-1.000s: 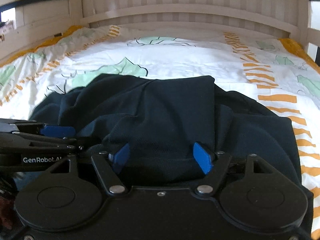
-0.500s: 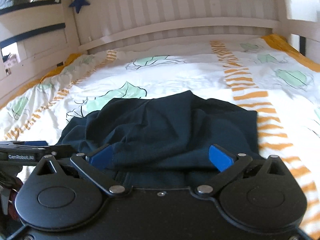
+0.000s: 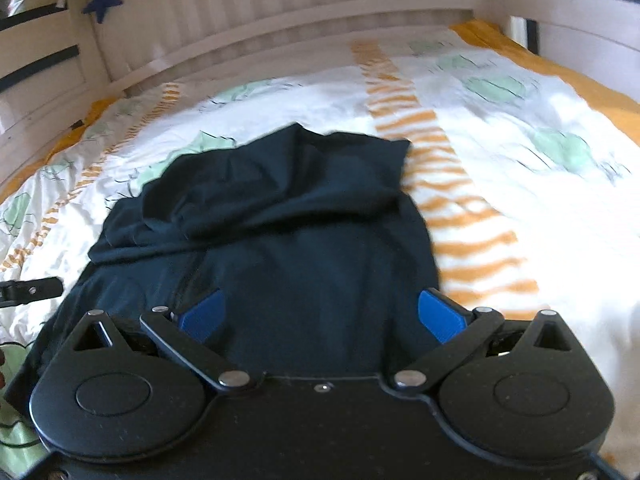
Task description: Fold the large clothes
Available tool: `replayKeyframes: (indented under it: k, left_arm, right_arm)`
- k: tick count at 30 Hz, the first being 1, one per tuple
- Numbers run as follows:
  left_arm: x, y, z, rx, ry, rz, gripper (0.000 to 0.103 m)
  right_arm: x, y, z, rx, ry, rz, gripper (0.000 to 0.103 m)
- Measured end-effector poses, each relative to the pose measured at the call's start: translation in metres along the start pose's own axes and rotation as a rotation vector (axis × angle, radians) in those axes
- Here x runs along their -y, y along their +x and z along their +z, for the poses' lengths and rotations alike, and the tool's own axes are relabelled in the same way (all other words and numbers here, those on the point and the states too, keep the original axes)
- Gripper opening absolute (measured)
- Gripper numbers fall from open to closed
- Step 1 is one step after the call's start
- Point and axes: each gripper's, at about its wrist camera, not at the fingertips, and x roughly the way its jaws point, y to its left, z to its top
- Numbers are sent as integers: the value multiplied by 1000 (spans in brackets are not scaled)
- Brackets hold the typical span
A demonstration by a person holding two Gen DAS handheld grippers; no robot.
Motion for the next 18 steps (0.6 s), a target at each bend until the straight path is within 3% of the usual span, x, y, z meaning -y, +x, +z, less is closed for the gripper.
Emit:
replayKeyframes:
  k: [11, 18]
  left_arm:
    - [-14, -16, -34, -65, -8, 24, 103]
    - [-17, -26, -46, -87, -22, 56, 103]
  right_arm:
    - [41, -21, -35, -131, 174, -25, 102]
    - [46, -19, -45, -210, 224, 38, 102]
